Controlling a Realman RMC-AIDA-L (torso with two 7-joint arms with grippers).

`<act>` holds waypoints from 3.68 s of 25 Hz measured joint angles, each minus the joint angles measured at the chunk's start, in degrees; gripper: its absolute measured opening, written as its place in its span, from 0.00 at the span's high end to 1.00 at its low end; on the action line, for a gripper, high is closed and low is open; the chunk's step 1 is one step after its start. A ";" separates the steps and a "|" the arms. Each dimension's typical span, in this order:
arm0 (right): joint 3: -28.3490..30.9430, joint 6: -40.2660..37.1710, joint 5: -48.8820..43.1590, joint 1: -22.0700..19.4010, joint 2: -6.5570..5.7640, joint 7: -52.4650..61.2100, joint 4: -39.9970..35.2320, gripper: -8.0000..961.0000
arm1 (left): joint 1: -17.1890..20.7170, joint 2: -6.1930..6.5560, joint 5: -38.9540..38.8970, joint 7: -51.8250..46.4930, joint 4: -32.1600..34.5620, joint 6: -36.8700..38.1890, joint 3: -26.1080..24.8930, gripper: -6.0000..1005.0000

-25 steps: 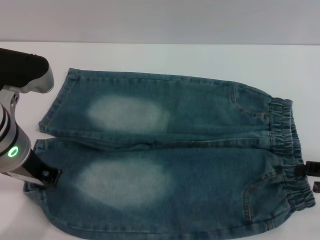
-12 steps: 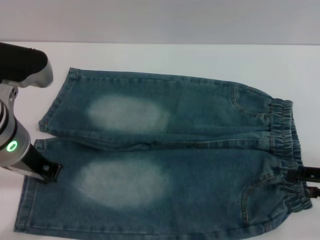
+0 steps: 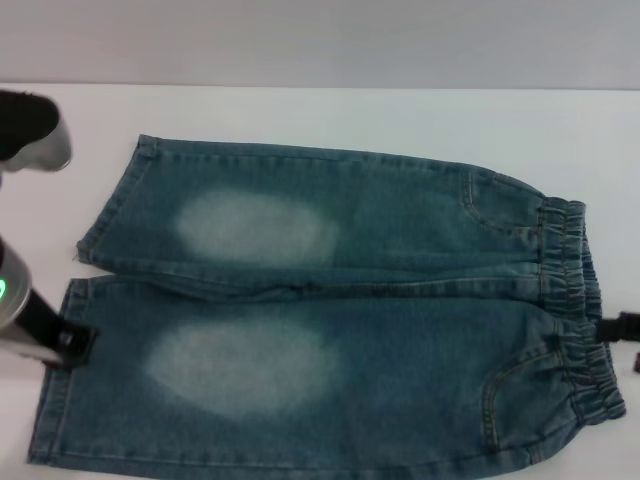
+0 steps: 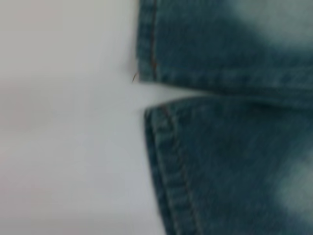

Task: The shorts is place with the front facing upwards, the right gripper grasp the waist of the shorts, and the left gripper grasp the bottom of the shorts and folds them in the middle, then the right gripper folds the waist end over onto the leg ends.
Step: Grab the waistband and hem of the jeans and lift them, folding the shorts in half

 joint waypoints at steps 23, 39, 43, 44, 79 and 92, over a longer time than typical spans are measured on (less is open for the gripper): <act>3.72 1.29 0.35 2.61 -0.55 -0.83 1.08 0.18 | 7.06 0.04 0.07 -5.03 -1.21 -0.48 4.20 0.26; 4.67 1.78 0.10 3.24 -0.56 -1.12 0.76 0.18 | 4.97 -0.22 -0.34 -5.13 2.19 -0.20 4.69 0.21; 4.67 1.78 -0.20 3.73 -0.62 -1.34 0.19 0.18 | 4.74 -0.22 -0.37 -5.08 2.54 -0.22 4.67 0.23; 4.66 1.78 -0.49 3.87 -0.65 -1.40 0.04 0.18 | 4.74 -0.22 -0.37 -5.08 2.54 -0.22 4.67 0.23; 5.82 2.39 -0.62 4.78 -1.17 -1.51 -1.09 0.18 | 0.36 -0.13 -2.47 -2.45 7.59 -1.63 2.32 0.86; 7.16 3.28 -0.47 4.72 -0.85 -2.23 -1.17 0.18 | 2.07 -0.12 -0.53 -3.10 0.43 -3.63 0.34 0.86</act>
